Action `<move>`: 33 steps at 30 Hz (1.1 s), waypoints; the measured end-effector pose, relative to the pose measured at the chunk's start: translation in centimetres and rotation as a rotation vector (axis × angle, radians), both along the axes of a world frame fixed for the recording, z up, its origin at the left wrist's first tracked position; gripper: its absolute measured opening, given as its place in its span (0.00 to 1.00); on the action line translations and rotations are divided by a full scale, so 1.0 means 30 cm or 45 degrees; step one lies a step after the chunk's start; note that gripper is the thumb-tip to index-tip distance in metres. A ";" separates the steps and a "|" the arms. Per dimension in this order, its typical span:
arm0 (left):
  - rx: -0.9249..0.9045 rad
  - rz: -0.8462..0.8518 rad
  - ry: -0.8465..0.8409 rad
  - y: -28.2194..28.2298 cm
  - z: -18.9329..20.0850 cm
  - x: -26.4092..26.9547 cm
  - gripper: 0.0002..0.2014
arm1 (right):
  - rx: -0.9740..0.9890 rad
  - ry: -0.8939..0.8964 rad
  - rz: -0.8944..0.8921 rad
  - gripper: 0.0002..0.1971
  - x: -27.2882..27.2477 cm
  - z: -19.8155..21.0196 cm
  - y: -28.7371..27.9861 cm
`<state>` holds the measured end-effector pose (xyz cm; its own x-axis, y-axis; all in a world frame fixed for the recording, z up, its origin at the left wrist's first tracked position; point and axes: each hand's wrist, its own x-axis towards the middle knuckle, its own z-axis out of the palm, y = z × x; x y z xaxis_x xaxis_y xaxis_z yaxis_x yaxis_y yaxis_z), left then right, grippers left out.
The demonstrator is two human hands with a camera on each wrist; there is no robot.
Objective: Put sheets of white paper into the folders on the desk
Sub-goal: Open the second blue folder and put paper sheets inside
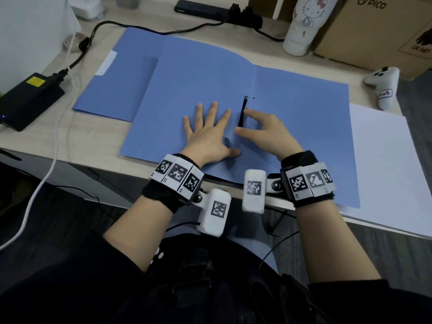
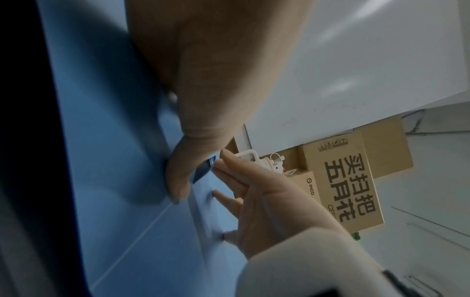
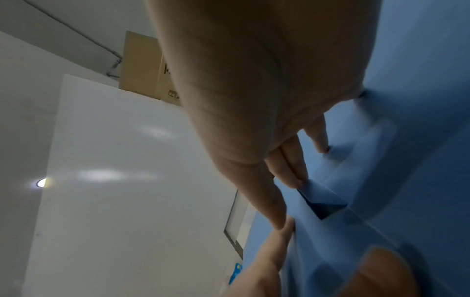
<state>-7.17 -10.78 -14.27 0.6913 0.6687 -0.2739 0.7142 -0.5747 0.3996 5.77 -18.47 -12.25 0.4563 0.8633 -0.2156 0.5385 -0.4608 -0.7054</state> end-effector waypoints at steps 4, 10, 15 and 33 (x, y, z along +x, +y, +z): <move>0.027 0.001 0.027 -0.003 -0.003 0.002 0.49 | -0.190 -0.172 0.113 0.31 -0.011 0.013 0.007; 0.077 0.013 0.075 -0.011 -0.003 0.010 0.49 | -0.320 -0.200 0.205 0.32 -0.010 -0.009 0.005; 0.075 0.055 0.026 -0.023 0.010 0.016 0.48 | -0.212 -0.190 0.197 0.33 -0.011 -0.021 -0.024; -0.108 -0.184 -0.673 -0.281 0.036 0.288 0.19 | 0.902 -0.152 -0.967 0.13 0.223 -0.020 -0.474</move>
